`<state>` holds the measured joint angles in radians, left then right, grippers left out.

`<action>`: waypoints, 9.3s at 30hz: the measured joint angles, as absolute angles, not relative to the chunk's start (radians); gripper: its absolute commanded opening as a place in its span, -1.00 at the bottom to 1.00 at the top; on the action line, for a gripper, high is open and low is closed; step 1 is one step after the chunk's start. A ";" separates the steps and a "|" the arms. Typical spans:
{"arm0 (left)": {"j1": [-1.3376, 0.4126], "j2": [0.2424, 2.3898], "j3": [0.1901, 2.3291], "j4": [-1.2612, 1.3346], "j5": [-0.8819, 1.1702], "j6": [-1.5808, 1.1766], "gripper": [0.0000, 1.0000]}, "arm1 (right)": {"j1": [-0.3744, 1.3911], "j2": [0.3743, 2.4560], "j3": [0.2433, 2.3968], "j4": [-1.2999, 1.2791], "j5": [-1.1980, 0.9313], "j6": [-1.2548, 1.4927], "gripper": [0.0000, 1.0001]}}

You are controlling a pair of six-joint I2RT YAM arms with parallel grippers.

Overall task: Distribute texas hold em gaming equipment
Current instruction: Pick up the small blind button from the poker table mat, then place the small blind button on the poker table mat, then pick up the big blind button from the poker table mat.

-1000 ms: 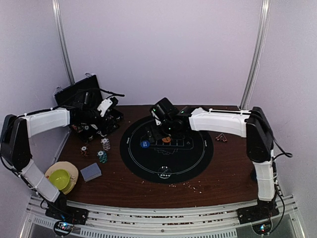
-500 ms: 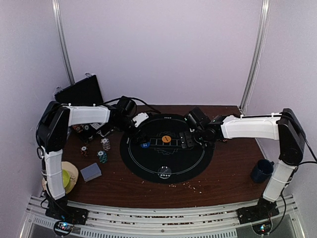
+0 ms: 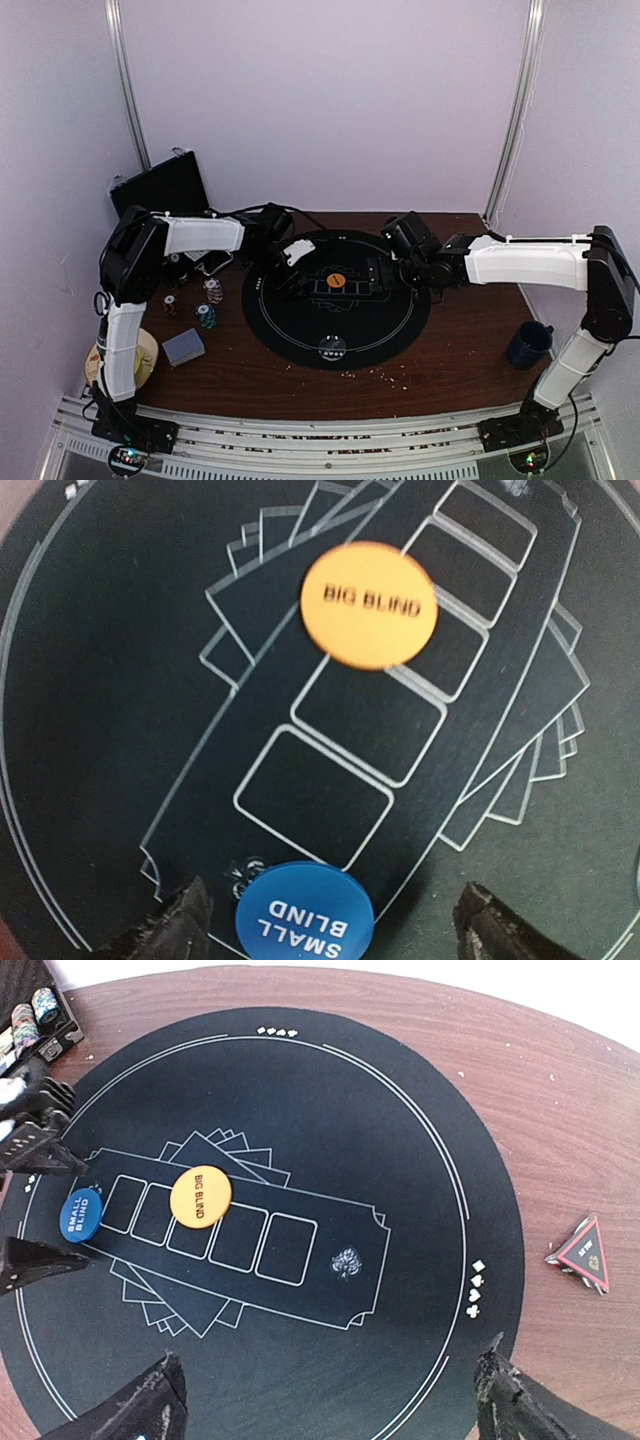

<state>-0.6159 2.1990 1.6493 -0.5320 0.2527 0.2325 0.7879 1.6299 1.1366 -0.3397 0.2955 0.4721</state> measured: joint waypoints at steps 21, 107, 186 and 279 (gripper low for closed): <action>-0.614 2.222 1.649 -0.548 0.174 0.210 0.18 | 0.808 1.602 1.132 -0.319 0.297 0.476 1.00; -0.537 2.173 1.612 -0.532 0.108 0.216 -0.09 | 0.825 1.573 1.121 -0.315 0.316 0.475 1.00; -0.393 1.438 0.936 -0.272 0.294 0.354 0.96 | 1.105 1.990 1.354 -0.506 0.175 0.217 0.92; -0.393 1.381 0.742 0.081 0.333 0.335 0.96 | 0.773 2.366 1.837 -0.439 0.159 0.446 0.02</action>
